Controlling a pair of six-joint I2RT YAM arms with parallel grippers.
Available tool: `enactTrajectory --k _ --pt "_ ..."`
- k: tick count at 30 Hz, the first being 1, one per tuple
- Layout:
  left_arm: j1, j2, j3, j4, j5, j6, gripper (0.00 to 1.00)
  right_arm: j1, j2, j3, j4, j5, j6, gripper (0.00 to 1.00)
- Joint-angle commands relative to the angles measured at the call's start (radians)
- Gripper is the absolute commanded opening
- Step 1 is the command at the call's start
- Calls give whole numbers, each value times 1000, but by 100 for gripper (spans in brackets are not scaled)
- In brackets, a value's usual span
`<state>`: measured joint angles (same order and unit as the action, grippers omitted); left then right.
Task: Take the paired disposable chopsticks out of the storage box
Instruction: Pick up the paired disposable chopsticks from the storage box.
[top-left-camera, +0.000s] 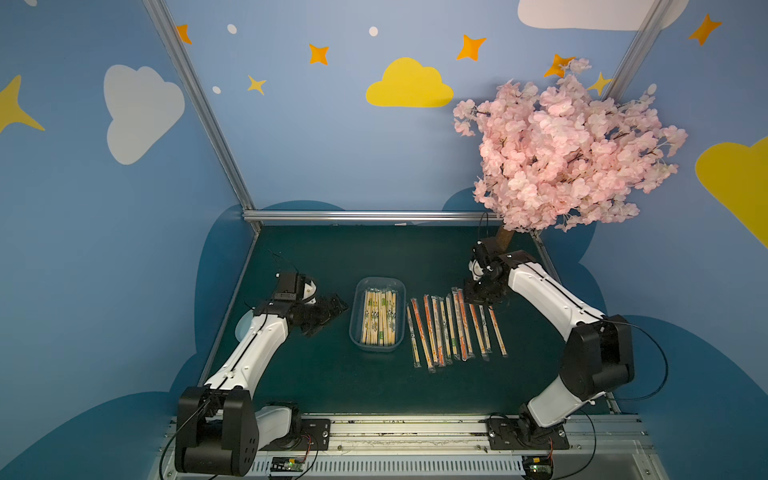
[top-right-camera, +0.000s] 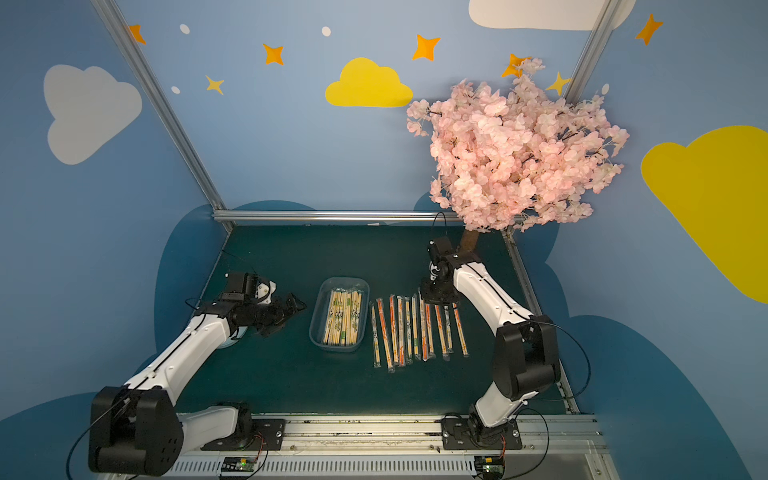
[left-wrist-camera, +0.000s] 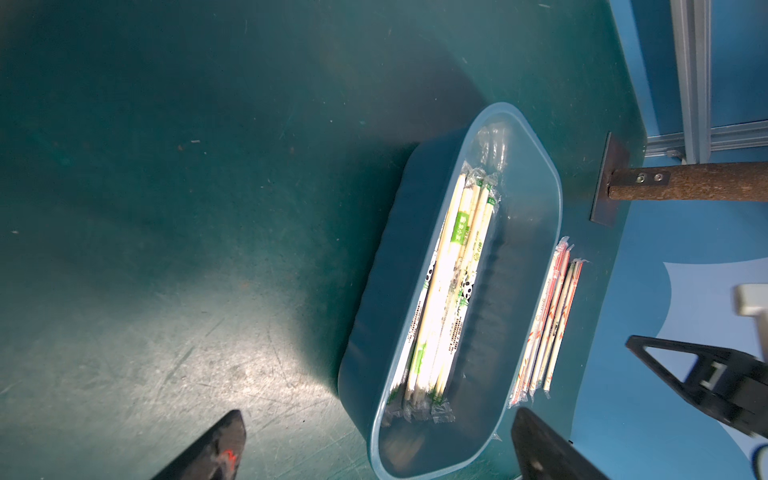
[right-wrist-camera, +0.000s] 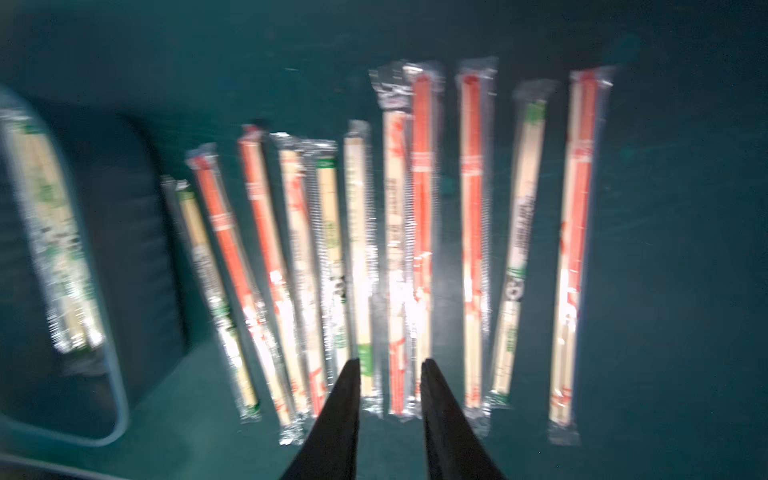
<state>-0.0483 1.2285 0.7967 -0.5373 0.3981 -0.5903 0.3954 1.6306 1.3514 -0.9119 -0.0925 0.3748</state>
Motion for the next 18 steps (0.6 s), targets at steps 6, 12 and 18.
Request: enactTrajectory --k 6,12,18 --pt "-2 7 11 -19 -31 17 100 240 93 160 104 -174 172 29" --pt "2 13 15 -30 -52 17 100 383 270 338 74 -145 198 29" --pt "9 6 13 -33 -50 21 100 456 436 480 -7 -50 218 28"
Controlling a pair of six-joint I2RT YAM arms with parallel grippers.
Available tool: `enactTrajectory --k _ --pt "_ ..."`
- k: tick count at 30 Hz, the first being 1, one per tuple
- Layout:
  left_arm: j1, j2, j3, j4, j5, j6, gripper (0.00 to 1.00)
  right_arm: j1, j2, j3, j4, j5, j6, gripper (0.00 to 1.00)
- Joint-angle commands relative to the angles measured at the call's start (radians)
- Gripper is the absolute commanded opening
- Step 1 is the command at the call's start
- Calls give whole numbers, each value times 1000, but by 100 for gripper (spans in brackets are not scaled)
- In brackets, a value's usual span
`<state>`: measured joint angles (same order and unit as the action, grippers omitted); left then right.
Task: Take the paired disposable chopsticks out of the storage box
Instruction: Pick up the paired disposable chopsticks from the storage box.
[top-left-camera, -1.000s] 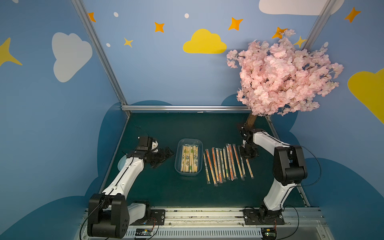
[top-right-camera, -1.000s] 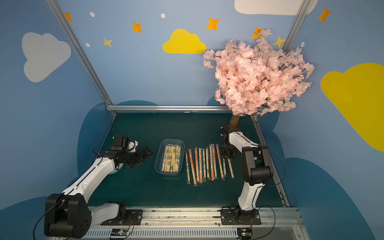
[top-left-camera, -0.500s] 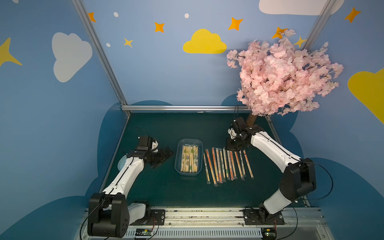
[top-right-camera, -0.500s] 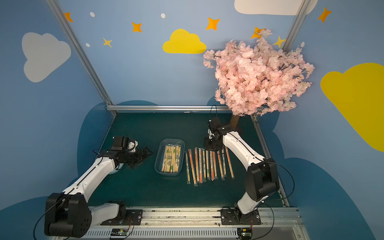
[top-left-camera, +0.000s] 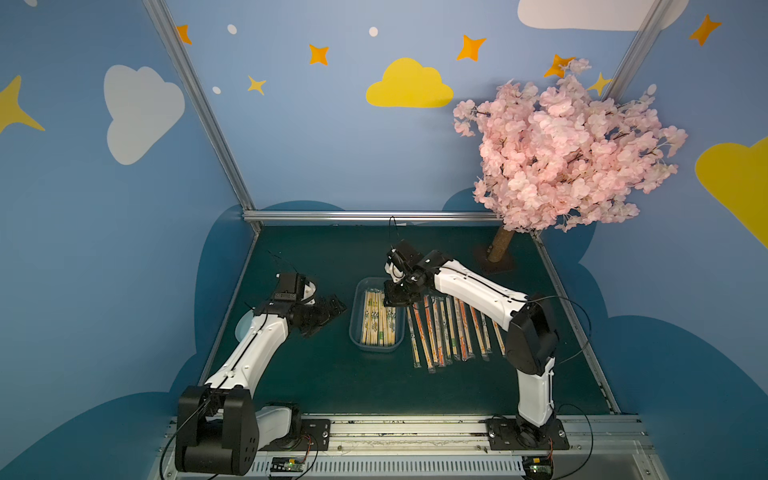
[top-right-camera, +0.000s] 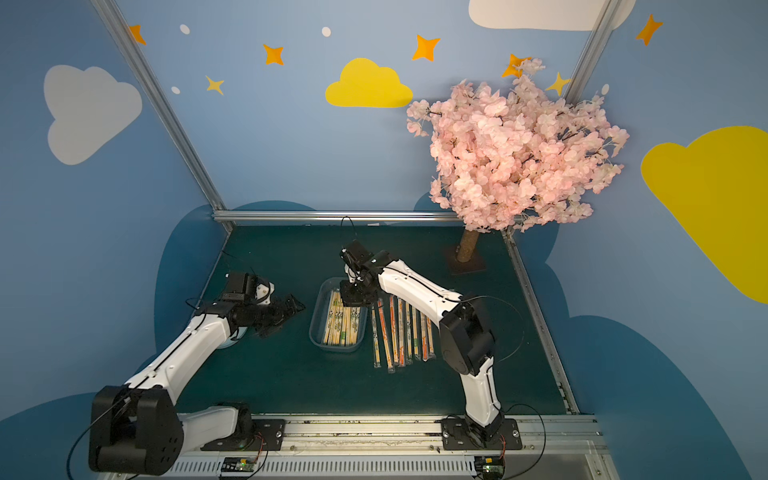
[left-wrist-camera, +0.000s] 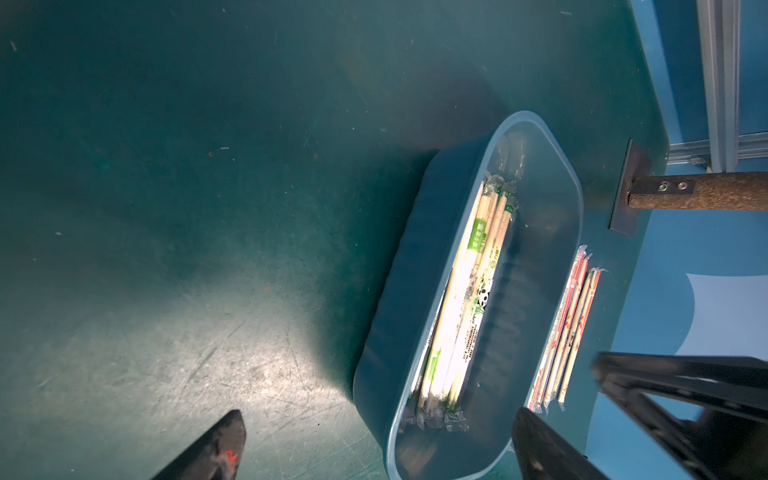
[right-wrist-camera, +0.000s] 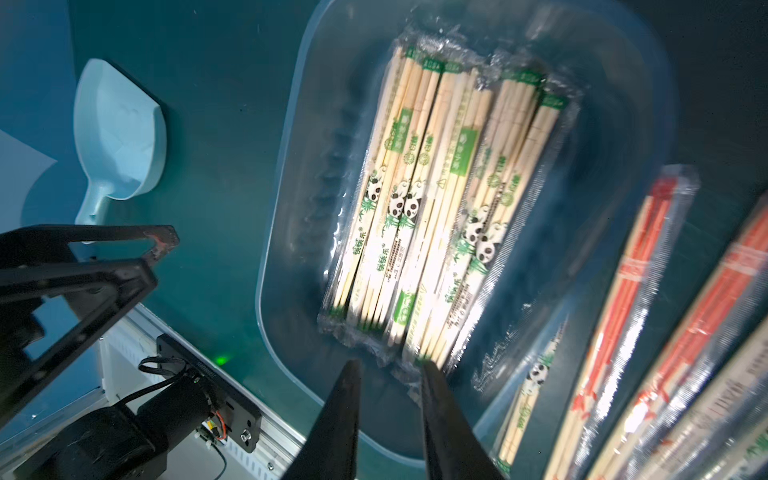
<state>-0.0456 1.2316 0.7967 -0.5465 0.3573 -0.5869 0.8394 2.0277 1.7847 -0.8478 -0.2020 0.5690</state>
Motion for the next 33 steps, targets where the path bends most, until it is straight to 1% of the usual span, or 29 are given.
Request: enactTrajectory --k 1,8,23,28,33 --pt "8 4 13 -23 -6 17 100 18 63 61 -78 75 28 28" --pt "13 -1 7 -19 4 20 100 23 165 112 -126 152 43 27" --pt "28 -4 -14 -3 23 24 100 14 298 205 -164 142 26 23" --pt "30 -7 -19 2 26 21 100 13 345 256 -203 143 25 23" --pt "31 -10 -19 2 27 22 100 12 369 281 -233 164 29 26"
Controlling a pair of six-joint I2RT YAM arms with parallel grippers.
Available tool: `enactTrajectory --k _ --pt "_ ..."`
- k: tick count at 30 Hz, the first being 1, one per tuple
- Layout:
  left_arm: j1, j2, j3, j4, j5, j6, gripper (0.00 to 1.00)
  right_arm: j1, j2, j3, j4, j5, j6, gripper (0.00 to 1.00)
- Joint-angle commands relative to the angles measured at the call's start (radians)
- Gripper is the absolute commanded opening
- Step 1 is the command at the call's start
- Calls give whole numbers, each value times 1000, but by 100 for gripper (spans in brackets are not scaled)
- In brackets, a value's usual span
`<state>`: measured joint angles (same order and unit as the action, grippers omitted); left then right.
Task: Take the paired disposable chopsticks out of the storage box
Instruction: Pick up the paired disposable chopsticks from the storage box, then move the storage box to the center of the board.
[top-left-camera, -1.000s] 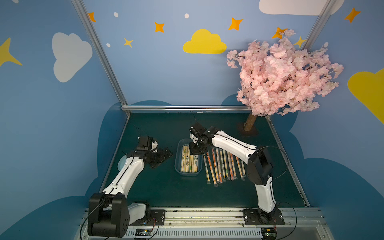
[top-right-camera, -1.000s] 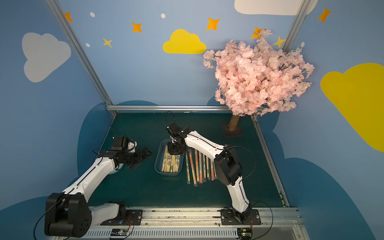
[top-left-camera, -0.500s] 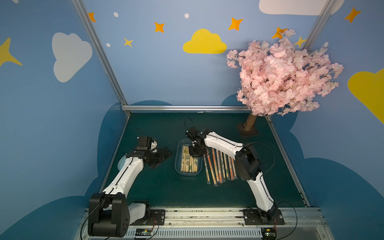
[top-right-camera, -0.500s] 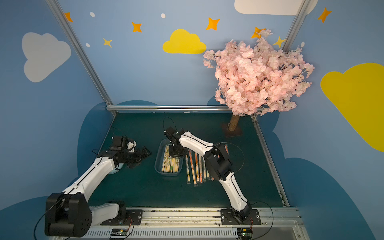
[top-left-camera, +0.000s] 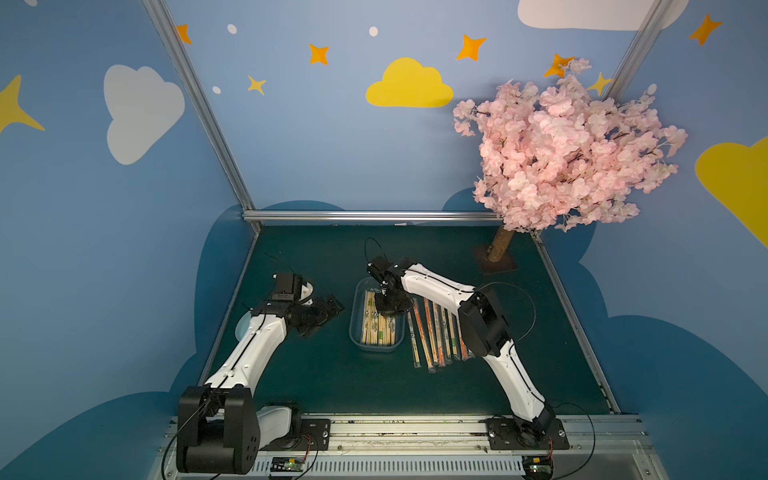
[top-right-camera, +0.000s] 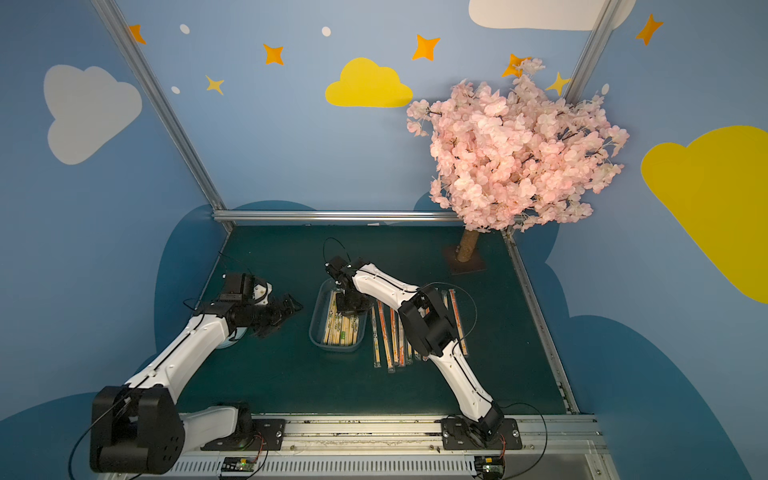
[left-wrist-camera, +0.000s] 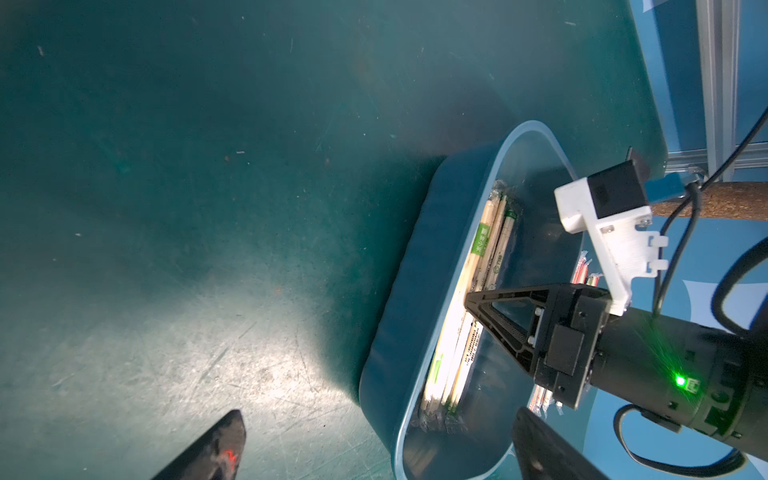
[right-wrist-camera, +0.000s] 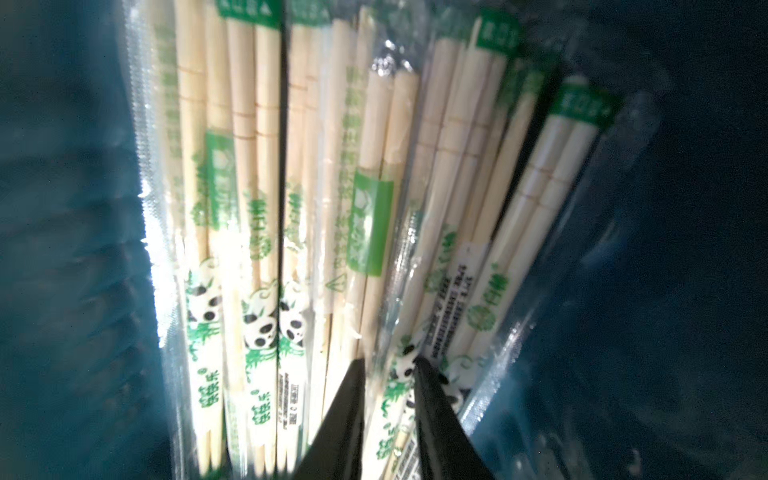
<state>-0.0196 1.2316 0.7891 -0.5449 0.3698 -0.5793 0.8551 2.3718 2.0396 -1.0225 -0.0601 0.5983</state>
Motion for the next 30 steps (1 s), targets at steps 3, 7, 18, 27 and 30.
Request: enactTrajectory --k 3,7,18,27,30 --pt "6 -9 -14 2 15 12 100 -4 36 33 -71 28 2 27" --pt "6 -11 -15 3 17 10 100 -4 59 64 -92 21 -4 25" --pt "5 -13 -13 3 17 8 100 -2 4 81 -89 -15 -14 2" --pt "6 -12 -12 1 18 12 100 -6 -115 60 -34 -67 8 0" --pt "5 -14 -12 2 19 12 100 -11 -150 45 0 -96 14 0"
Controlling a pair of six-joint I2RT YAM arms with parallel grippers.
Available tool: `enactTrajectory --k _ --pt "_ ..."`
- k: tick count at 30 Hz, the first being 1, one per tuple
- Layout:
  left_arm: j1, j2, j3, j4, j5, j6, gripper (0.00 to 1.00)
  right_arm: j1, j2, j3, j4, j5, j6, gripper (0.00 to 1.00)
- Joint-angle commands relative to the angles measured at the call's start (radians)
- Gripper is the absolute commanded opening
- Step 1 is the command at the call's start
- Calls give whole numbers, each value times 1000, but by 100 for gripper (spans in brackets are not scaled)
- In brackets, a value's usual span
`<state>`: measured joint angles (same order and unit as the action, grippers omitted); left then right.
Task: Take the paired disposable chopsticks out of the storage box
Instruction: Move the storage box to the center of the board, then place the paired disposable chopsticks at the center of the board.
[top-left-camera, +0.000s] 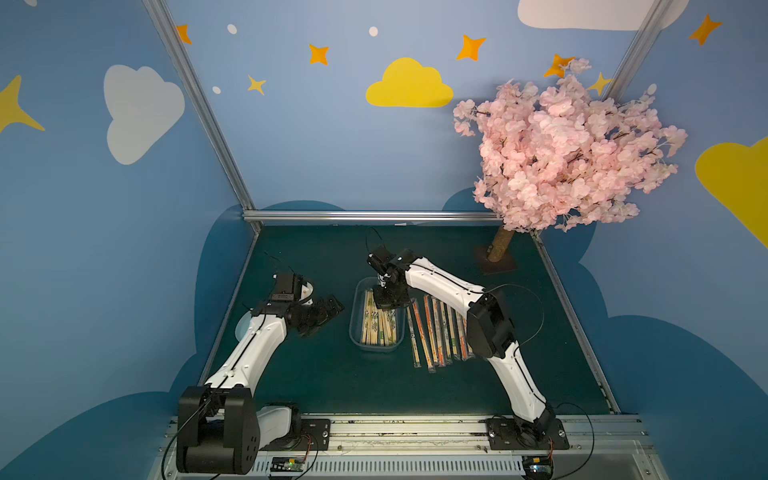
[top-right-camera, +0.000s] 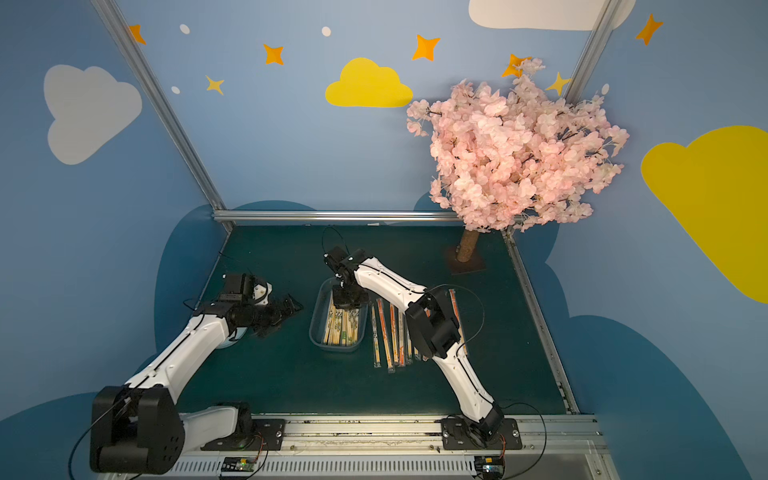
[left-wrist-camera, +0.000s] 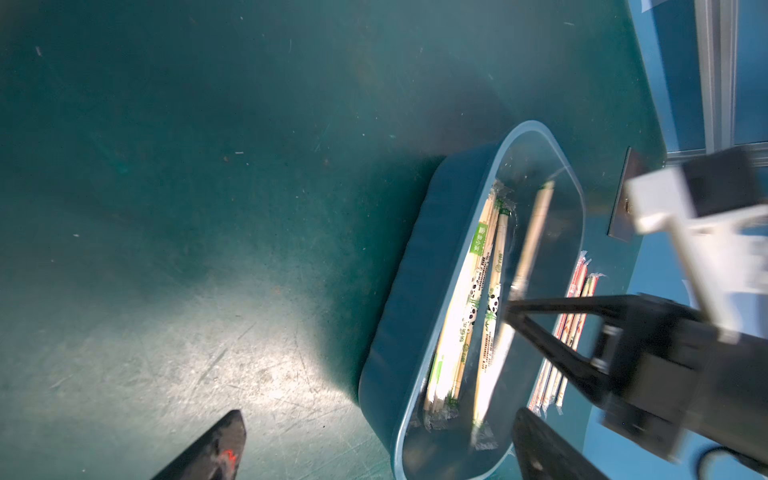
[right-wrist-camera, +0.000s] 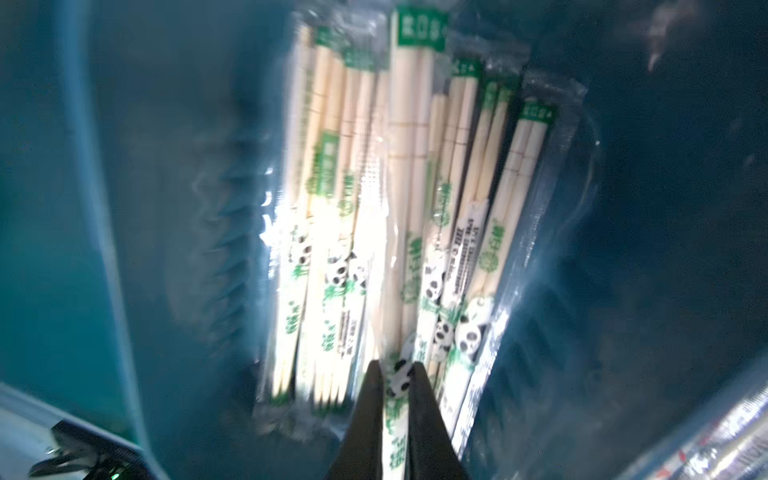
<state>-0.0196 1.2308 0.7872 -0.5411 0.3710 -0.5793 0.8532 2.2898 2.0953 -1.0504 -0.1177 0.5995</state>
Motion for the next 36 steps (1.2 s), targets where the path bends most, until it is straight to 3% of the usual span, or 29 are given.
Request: enactTrajectory --k 1,5,12,19,36 --pt "5 -13 -10 -2 18 12 100 -11 -78 -17 41 -50 14 0" --pt "5 -12 -7 -3 19 14 100 -30 -132 -94 155 -139 14 0" --pt "6 -17 4 -11 23 23 100 -104 -288 -368 445 -329 77 0" --pt "6 -13 9 -11 32 24 100 -152 -394 -507 508 -401 22 0" --pt "5 -11 6 -8 34 17 100 -170 -517 -669 250 -31 -50 0"
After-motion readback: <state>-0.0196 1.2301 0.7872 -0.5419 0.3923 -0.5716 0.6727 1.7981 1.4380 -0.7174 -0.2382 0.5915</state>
